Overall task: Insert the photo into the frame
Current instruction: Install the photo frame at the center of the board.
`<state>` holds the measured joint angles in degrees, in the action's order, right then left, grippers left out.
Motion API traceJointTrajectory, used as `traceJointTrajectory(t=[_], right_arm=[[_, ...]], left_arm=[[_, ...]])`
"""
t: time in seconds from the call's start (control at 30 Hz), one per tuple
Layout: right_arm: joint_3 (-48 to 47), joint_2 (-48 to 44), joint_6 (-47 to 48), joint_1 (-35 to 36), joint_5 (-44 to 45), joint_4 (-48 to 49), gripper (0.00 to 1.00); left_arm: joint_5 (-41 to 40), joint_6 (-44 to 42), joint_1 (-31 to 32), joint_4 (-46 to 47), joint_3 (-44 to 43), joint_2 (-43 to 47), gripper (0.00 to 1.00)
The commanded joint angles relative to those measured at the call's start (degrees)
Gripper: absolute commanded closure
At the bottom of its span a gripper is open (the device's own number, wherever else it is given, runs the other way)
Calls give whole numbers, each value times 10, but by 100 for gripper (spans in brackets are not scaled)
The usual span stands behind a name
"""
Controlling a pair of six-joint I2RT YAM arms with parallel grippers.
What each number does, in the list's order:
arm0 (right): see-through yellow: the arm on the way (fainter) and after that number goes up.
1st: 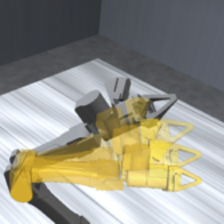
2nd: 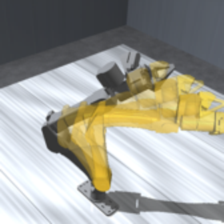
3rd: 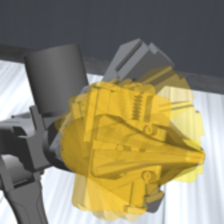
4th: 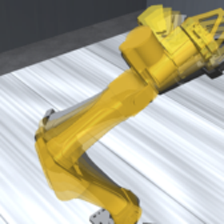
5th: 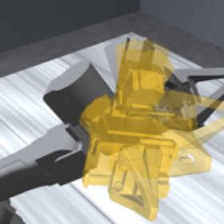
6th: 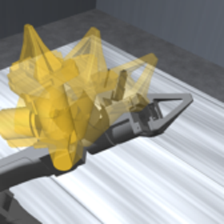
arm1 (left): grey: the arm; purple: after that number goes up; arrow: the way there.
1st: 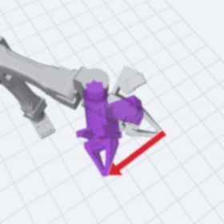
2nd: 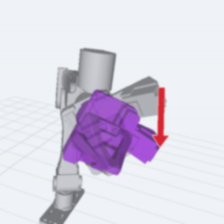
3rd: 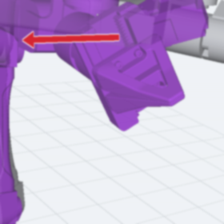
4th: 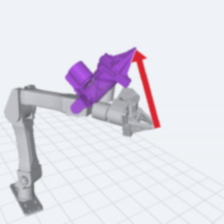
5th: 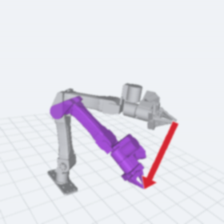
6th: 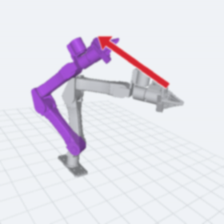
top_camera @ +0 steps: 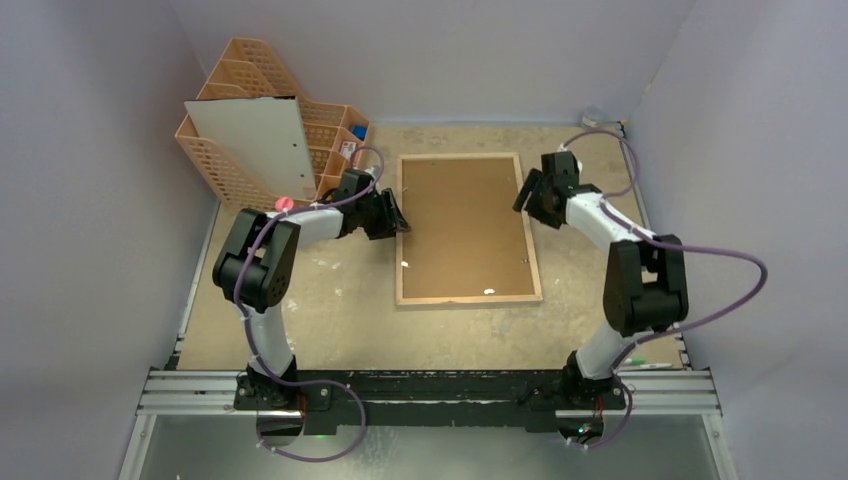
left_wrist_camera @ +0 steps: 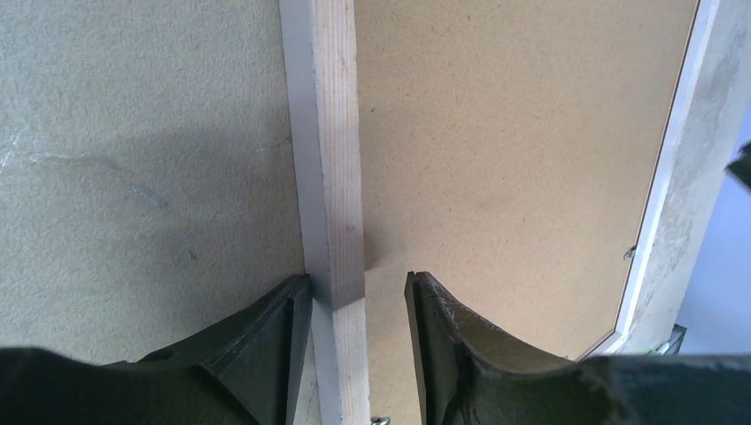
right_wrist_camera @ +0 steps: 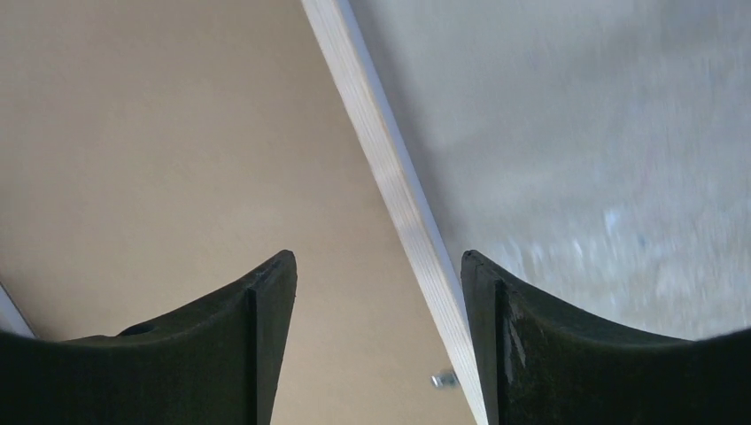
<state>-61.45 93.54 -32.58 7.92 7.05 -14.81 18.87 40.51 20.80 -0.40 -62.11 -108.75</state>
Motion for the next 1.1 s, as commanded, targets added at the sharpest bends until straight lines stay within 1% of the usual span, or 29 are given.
traceJointTrajectory(t=[0.0,0.13,0.27,0.43,0.57,0.77,0.87,0.9,0.97,1.07], right_arm=[[-108,84,48,1,17,29,29],[-201,167,66,1,9,22,29],[-259,228,79,1,-14,24,28],[-286,271,74,1,-30,35,30],[-303,294,70,1,-6,38,33],[-342,332,95,3,48,25,38],[-354,346,95,4,56,15,39],[-359,350,93,4,53,4,40],[-364,356,90,4,42,-6,47],[-360,353,88,5,30,-11,54]], left_arm=[[5,-6,11,-14,-24,6,53],[-2,-13,11,-26,-29,9,53],[-5,-16,11,-33,-29,13,53],[-8,-18,11,-39,-27,13,53],[-7,-15,11,-38,-23,16,53],[-2,-14,11,-39,-23,14,54],[0,-16,11,-41,-25,12,54],[0,-17,11,-41,-26,11,54],[2,-17,11,-42,-27,10,55],[3,-17,11,-42,-27,10,55]])
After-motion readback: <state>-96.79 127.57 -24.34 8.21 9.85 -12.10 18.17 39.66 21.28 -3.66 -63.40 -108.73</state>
